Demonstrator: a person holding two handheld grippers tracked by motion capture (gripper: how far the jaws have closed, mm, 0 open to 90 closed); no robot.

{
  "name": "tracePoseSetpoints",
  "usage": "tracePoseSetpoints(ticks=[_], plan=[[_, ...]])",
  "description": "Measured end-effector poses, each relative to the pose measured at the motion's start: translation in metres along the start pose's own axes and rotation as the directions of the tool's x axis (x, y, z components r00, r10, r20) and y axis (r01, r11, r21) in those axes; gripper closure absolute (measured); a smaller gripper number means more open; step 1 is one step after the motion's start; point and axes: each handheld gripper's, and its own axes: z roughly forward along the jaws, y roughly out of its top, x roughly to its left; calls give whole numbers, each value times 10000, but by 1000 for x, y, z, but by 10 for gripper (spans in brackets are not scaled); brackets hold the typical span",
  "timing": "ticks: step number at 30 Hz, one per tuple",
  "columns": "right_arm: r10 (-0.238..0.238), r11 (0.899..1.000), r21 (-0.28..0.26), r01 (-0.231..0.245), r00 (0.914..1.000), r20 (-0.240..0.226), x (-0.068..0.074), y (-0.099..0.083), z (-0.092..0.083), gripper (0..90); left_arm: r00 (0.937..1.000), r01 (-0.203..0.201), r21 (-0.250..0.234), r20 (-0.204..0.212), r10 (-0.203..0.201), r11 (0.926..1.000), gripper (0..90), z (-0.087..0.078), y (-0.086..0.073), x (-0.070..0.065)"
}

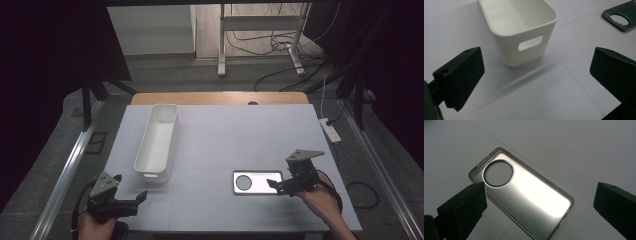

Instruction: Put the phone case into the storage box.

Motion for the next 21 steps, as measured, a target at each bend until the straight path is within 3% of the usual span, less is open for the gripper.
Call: tracePoseSetpoints(ticks=[21], plan=[[-393, 9990, 186, 398, 9989, -244, 12, 22, 28, 0, 10000, -69, 42, 49, 68, 10000, 5, 1, 0, 0]])
